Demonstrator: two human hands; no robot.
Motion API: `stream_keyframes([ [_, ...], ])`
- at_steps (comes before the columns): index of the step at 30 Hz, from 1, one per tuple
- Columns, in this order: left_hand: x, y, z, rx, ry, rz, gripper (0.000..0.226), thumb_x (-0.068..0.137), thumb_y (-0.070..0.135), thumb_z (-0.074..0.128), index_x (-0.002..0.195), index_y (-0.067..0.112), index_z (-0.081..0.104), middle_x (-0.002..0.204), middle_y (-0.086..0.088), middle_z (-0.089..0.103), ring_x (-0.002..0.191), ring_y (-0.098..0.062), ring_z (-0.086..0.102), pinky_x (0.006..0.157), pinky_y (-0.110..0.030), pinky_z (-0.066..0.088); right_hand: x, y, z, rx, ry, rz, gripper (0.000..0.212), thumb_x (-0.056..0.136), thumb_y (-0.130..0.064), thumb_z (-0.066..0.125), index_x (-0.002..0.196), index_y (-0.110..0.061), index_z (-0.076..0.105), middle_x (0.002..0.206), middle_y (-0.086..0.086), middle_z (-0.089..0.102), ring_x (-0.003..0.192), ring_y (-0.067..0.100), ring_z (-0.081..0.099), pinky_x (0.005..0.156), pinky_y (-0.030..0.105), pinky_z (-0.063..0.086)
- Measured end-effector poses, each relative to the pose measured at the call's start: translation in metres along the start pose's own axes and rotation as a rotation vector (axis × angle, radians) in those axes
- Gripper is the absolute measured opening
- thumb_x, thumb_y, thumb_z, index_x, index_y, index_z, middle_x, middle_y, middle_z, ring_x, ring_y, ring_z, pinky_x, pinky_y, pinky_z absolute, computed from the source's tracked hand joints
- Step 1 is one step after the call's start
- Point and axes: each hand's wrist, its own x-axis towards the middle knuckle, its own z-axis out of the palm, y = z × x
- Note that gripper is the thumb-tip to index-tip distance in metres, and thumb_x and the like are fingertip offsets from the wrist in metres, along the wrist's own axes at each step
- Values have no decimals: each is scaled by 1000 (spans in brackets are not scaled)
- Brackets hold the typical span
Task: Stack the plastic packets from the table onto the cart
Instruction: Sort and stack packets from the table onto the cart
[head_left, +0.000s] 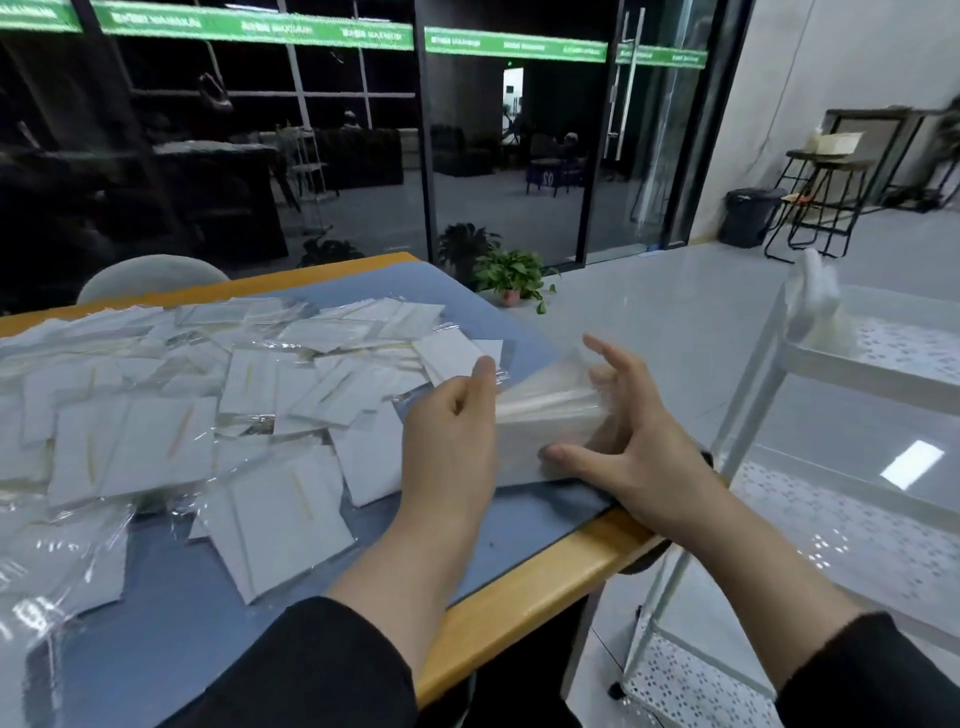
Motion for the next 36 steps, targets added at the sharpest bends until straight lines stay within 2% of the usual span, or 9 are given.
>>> stream_keyframes([
  [5,-1,-4,8,-45,-42,64,20,98,32,65,81,20,68,70,11,64,64,-3,53,57,-14,40,-3,3,0,-16,83,-59,90,77,-17,86,144,-44,33,130,-20,43,110,-17,48,86,3,43],
  [9,0,-5,11,-49,-33,71,7,95,30,68,90,26,67,81,12,65,74,-4,56,64,-16,42,-2,10,2,-168,176,-58,57,72,-52,79,122,-38,55,121,-23,52,118,-2,49,99,27,47],
  [13,3,-3,12,-50,-22,29,3,95,32,67,95,29,66,91,9,67,83,-10,59,69,-26,43,-4,9,2,-109,179,-3,81,67,-59,77,137,-49,39,128,-22,49,123,1,50,100,25,46],
  [17,3,-4,11,-75,11,20,10,96,34,66,89,26,68,80,8,65,71,-6,56,66,-23,46,-2,6,0,-107,124,36,75,72,-47,84,129,-61,38,115,-24,52,100,-6,56,81,10,47],
  [22,4,-5,9,-18,32,140,11,98,29,63,90,24,67,81,12,65,71,3,55,62,-8,41,0,9,1,-96,105,66,58,68,-54,84,111,-43,46,96,-9,59,72,7,57,65,26,51],
  [25,4,-9,12,38,-25,122,8,98,29,63,91,27,67,86,12,65,75,-1,55,59,-10,40,1,10,-3,-170,105,62,60,64,-64,80,110,-41,49,107,-11,60,90,5,60,76,31,55],
  [27,5,-9,11,31,-33,112,8,96,27,65,89,26,68,83,12,65,71,2,54,57,-11,39,2,8,-8,-280,58,11,65,65,-67,75,119,-44,48,119,-26,51,109,-8,51,86,19,47],
  [31,5,-8,10,-37,-25,92,18,97,34,64,82,24,70,78,10,68,70,1,57,59,-13,42,5,7,-16,-294,-129,18,55,78,-47,81,123,-50,50,114,-34,52,105,-7,53,81,15,44],
  [36,-1,-2,11,36,-48,94,36,106,43,43,87,25,67,83,13,64,73,5,53,61,-14,39,6,6,-15,-221,-117,38,37,83,-27,77,107,-45,55,94,-25,58,77,5,58,68,21,46],
])
